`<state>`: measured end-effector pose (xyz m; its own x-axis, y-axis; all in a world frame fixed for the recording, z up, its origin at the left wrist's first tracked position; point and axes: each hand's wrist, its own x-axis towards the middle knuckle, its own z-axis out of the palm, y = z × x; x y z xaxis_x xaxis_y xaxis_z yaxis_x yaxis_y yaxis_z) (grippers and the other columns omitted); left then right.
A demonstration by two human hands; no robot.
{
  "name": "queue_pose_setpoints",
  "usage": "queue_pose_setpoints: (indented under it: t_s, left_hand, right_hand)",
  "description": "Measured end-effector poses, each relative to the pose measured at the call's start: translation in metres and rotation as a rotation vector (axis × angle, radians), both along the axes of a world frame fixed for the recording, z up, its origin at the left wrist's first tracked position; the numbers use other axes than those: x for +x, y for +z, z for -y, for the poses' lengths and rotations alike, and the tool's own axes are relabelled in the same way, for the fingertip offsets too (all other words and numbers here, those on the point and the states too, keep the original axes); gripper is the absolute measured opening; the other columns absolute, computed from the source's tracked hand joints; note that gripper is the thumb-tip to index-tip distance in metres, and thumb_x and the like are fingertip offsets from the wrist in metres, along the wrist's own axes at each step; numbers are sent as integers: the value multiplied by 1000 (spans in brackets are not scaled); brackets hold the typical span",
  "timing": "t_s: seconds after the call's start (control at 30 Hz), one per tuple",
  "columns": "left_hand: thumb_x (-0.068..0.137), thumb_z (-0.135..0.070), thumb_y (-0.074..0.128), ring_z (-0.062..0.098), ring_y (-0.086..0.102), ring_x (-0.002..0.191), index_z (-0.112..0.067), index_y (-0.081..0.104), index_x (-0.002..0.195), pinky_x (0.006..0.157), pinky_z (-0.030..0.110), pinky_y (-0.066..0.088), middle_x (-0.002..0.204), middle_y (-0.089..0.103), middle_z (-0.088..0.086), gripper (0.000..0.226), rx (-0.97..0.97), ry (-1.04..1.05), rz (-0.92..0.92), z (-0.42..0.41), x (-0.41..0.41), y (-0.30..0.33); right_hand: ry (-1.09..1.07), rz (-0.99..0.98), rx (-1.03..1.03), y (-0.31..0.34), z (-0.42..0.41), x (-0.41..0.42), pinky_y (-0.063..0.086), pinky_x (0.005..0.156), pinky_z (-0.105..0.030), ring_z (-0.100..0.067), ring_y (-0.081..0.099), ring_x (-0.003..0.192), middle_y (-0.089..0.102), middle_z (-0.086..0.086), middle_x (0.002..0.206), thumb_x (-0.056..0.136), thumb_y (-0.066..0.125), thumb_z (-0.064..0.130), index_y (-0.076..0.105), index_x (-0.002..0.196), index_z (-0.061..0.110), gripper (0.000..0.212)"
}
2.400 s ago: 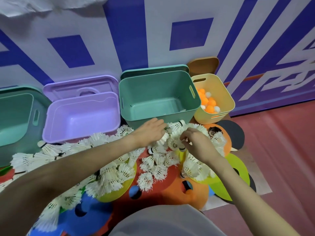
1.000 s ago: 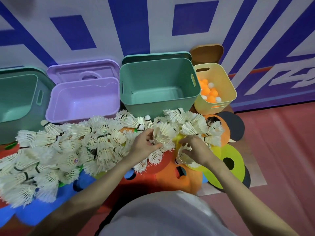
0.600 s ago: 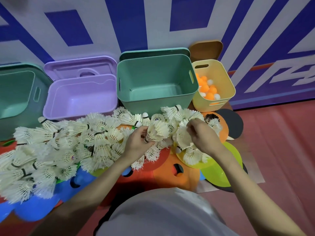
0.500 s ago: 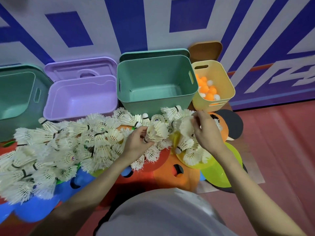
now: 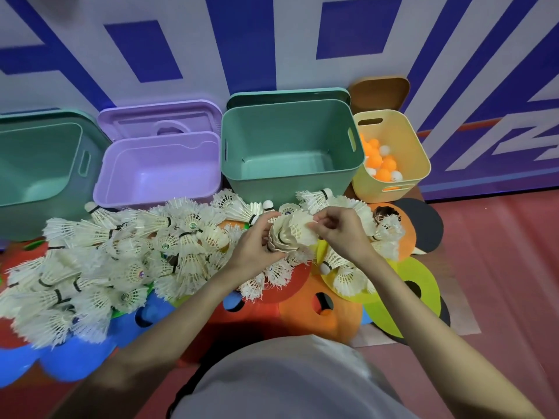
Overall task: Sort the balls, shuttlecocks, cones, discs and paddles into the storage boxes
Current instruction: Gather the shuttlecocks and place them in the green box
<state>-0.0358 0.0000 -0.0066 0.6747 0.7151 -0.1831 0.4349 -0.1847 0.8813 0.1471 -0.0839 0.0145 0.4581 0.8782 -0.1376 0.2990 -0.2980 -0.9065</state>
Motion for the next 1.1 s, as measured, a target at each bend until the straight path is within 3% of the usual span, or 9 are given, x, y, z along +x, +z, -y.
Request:
queue_pose_setpoints:
  t_s: [0.13,0.2,0.33,0.47,0.63,0.77,0.9,1.0,1.1]
  left_hand:
    - [74,-13,82,4,67,95,-21,51,130,87,35,56,107,67,-9,65,-67,32,-1,-1,-8,-7]
    - [74,-13,82,6,66,98,-18,51,132,90,38,56,112,67,-6,65,-94,83,2,-2,-11,-11]
    - [72,-19,83,17,64,106,-13,48,134,94,45,53,116,65,0,72,-109,138,9,-8,-17,-13]
    - [74,-10,81,17,65,103,-9,50,131,93,44,53,114,66,2,65,-93,158,11,-14,-21,-13]
    - [75,-17,82,22,65,101,-12,43,140,91,44,54,116,62,7,76,-78,197,7,-19,-24,-13]
    - [73,-23,82,17,64,103,-15,43,140,92,39,54,121,61,4,78,-71,194,-6,-23,-26,-12]
    - [78,-16,80,11,54,102,-14,40,141,84,12,45,116,55,-1,75,-16,209,-45,-26,-29,-13]
    - [76,-26,81,17,63,95,-20,46,134,83,38,56,110,62,2,68,42,207,-78,-28,-34,-16]
    - [75,-32,80,17,64,94,-25,46,129,82,45,55,108,64,-1,65,76,190,-120,-30,-38,-21]
  right_hand:
    - [14,-116,51,2,-4,-5,46,52,-15,-5,57,50,61,-6,62,81,73,7,66,84,2,9]
    - [-1,-122,73,2,-9,-2,46,53,-19,-13,60,55,64,-9,65,86,69,12,67,84,1,11]
    - [-22,187,-15,-14,-23,17,43,61,-27,-17,57,63,62,-1,69,89,66,24,66,92,8,17]
    - [41,496,-220,-29,-40,27,48,65,-35,-23,60,74,66,-9,83,85,69,39,53,118,5,50]
    - [57,677,-429,-41,-60,17,45,61,-37,-31,61,86,62,-13,95,84,63,53,44,116,3,63]
    - [-16,641,-397,-41,-60,11,51,65,-42,-36,62,86,63,-16,92,89,55,18,46,107,3,24]
    - [-124,560,-275,-32,-44,11,48,63,-38,-35,61,81,64,-16,87,88,50,10,51,113,0,27]
    - [-232,395,-90,-13,-25,9,40,57,-29,-19,54,63,59,-6,70,90,51,8,57,114,0,25]
    - [-291,228,77,6,-10,2,34,50,-18,-11,45,55,56,-10,67,92,51,6,62,101,6,14]
